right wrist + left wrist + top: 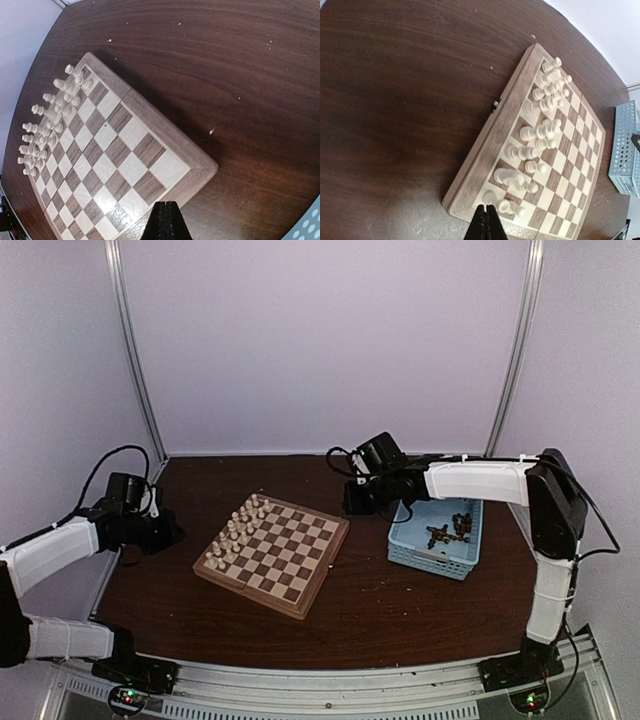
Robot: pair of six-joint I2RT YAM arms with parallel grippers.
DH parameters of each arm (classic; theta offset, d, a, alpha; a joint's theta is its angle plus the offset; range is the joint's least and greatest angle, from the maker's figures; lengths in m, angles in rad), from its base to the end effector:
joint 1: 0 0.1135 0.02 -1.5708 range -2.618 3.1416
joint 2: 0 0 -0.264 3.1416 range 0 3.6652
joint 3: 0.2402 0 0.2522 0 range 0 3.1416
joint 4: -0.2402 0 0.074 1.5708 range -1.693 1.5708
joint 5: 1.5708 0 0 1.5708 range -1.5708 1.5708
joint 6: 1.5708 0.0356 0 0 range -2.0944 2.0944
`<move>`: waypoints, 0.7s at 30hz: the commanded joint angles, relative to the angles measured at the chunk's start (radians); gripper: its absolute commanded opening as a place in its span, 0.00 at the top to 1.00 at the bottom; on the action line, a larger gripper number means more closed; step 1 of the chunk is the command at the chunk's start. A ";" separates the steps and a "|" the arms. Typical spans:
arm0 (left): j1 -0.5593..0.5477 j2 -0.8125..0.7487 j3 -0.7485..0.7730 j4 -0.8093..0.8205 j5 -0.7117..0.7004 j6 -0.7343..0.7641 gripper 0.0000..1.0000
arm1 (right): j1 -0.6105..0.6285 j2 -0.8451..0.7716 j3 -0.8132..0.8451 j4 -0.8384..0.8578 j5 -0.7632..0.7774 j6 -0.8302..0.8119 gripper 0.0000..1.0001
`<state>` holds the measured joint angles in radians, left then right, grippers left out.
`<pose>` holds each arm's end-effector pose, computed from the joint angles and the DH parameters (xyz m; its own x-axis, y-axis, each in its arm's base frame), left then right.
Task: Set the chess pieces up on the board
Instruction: Adjust the chessboard at the center of the board.
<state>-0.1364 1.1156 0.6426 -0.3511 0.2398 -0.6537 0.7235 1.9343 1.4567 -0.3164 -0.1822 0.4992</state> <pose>0.2199 -0.0387 0.2127 -0.7547 -0.4927 -0.4332 -0.2104 0.8072 -0.5514 0.3221 0.2931 0.2232 -0.8265 -0.1019 -0.5536 -0.3993 0.7993 0.4490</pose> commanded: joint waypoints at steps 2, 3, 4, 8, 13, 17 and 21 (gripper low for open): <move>-0.007 -0.111 -0.095 -0.073 0.110 -0.063 1.00 | -0.046 0.111 0.129 -0.056 -0.048 -0.036 1.00; -0.011 -0.119 -0.111 -0.074 0.122 -0.074 1.00 | -0.055 0.129 0.148 -0.068 -0.048 -0.040 1.00; -0.016 -0.125 -0.127 -0.074 0.131 -0.084 1.00 | -0.062 0.148 0.170 -0.081 -0.048 -0.044 1.00; -0.030 -0.131 -0.200 -0.036 0.171 -0.113 1.00 | -0.082 0.217 0.231 -0.105 -0.062 -0.070 1.00; -0.035 -0.072 -0.241 0.035 0.235 -0.117 1.00 | -0.083 0.269 0.268 -0.131 -0.044 -0.083 1.00; -0.038 -0.017 -0.256 0.087 0.245 -0.118 1.00 | -0.082 0.301 0.284 -0.147 -0.025 -0.087 1.00; -0.039 0.045 -0.274 0.172 0.246 -0.130 1.00 | -0.082 0.334 0.308 -0.166 -0.033 -0.091 1.00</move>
<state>-0.1680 1.1133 0.3885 -0.3084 0.4595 -0.7662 0.6426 2.2341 1.7226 -0.4538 -0.2268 0.4229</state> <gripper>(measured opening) 0.005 0.009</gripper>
